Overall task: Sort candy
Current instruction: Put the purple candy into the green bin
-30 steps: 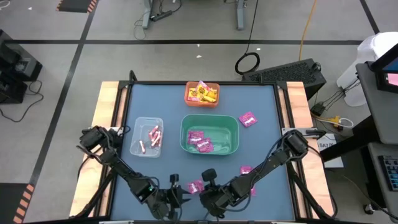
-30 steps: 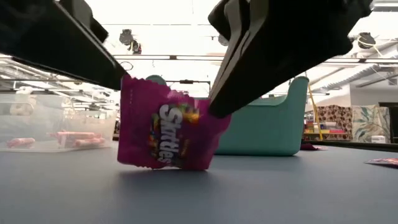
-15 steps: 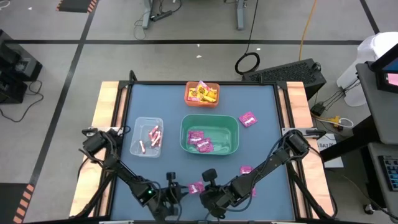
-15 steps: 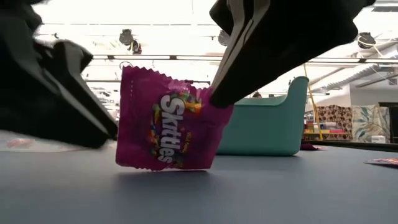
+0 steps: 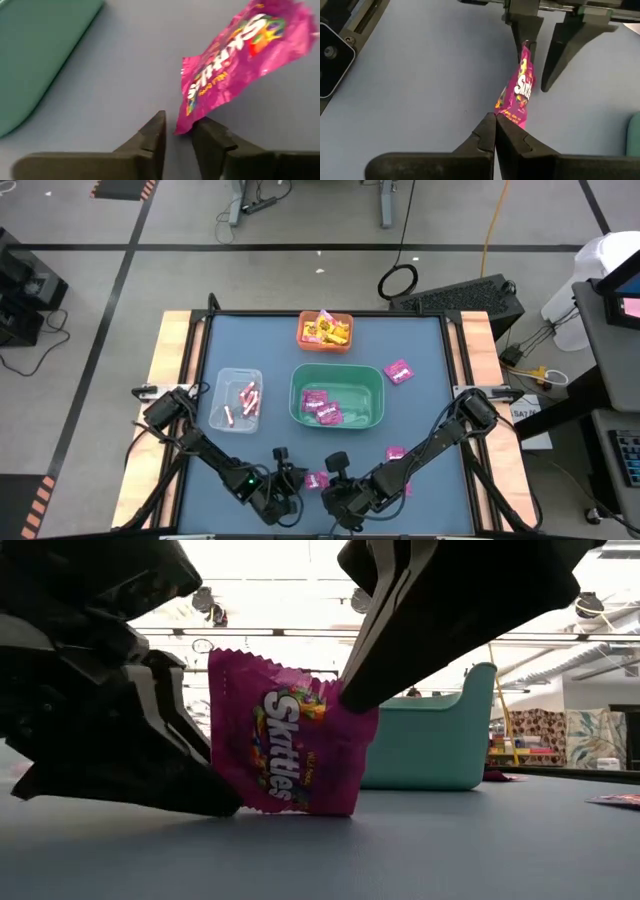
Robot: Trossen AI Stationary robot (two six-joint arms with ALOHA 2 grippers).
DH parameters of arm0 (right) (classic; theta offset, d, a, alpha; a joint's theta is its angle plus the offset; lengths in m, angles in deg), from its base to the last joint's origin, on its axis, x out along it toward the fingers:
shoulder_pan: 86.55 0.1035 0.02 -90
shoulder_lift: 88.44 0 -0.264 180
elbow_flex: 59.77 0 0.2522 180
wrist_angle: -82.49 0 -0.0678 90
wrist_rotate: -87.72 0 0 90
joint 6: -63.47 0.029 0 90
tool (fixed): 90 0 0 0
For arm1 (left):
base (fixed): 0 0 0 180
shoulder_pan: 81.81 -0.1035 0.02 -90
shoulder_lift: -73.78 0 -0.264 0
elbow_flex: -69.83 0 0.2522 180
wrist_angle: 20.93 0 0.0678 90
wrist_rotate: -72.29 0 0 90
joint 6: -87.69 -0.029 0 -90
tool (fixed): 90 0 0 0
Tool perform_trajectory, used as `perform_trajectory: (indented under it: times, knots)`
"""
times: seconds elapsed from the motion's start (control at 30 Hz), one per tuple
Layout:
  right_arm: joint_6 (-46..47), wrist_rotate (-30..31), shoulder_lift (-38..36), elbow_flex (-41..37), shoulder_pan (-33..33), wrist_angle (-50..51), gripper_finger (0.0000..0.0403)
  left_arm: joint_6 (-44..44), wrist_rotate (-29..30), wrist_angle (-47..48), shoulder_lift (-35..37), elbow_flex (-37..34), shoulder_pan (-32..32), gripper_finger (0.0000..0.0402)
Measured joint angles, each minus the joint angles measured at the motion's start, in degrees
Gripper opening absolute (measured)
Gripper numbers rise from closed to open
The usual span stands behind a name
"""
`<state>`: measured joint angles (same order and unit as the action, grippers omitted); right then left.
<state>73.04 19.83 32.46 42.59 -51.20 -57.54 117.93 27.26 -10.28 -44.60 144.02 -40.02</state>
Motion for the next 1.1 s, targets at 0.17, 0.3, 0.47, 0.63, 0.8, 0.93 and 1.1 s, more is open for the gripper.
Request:
perform_trajectory:
  times: [0.17, 0.3, 0.47, 0.63, 0.8, 0.93, 1.1]
  knots:
    - [-0.2, 0.0, 0.0, 0.0, 0.0, 0.0, 0.0, -6.9, -0.6, -5.3, -0.1, 0.0, 0.3, 0.0012]
    - [0.6, 0.0, 0.0, 0.0, 0.1, 0.1, 0.0003, -8.6, -0.6, -6.8, -0.1, 0.0, 0.9, 0.0007]
    - [1.5, 1.6, -0.3, 0.0, 1.3, 1.3, 0.0044, -8.3, -0.4, -7.6, 0.0, 0.0, 1.7, 0.0003]
    - [4.6, 7.6, -2.3, 0.0, 2.8, 7.6, 0.0107, -8.2, 1.1, -8.0, 2.0, 0.0, 2.3, 0.0002]
    - [8.5, 10.2, -4.6, 0.0, 4.7, 14.0, 0.015, -9.9, 4.1, -8.1, 6.9, 0.0, 2.7, 0.0001]
    - [9.8, 14.3, -6.6, 0.0, 6.9, 17.4, 0.0161, -13.6, 7.6, -8.5, 11.7, 0.0, 3.2, 0.0001]
    - [10.8, 23.0, -8.3, 0.0, 9.9, 20.4, 0.0157, -23.5, 12.2, -11.0, 16.4, 0.0, 4.0, 0.0001]
